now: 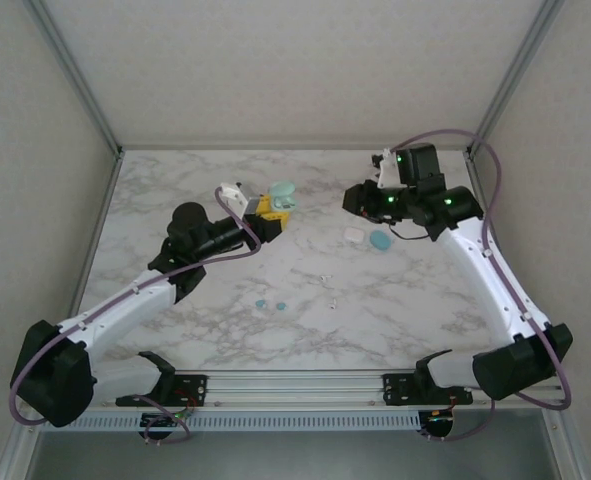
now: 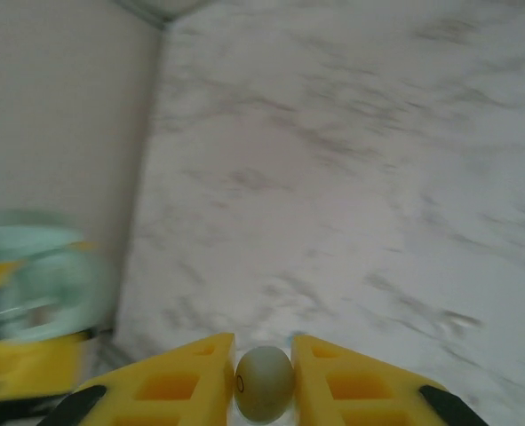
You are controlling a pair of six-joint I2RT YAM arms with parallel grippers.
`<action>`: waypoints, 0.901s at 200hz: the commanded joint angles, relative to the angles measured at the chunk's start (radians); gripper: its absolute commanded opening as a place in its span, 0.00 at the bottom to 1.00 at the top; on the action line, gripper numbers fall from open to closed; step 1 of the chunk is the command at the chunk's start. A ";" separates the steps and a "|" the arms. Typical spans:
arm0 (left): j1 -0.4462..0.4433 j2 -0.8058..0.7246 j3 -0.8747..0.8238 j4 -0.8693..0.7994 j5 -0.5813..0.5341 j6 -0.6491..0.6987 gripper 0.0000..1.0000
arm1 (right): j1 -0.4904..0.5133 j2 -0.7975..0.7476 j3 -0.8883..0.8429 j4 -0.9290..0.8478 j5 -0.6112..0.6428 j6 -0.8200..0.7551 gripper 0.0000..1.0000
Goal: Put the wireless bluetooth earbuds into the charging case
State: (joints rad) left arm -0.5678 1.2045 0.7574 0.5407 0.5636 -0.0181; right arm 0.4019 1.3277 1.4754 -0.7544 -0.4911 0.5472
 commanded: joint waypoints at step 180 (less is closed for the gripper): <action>-0.022 0.024 0.112 -0.049 0.172 0.016 0.29 | 0.121 0.135 0.117 0.148 -0.266 0.024 0.24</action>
State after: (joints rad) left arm -0.5770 1.2449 0.8371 0.4770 0.7101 -0.0109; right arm 0.5114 1.4437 1.5745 -0.6167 -0.7670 0.5728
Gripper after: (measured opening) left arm 0.353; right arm 0.235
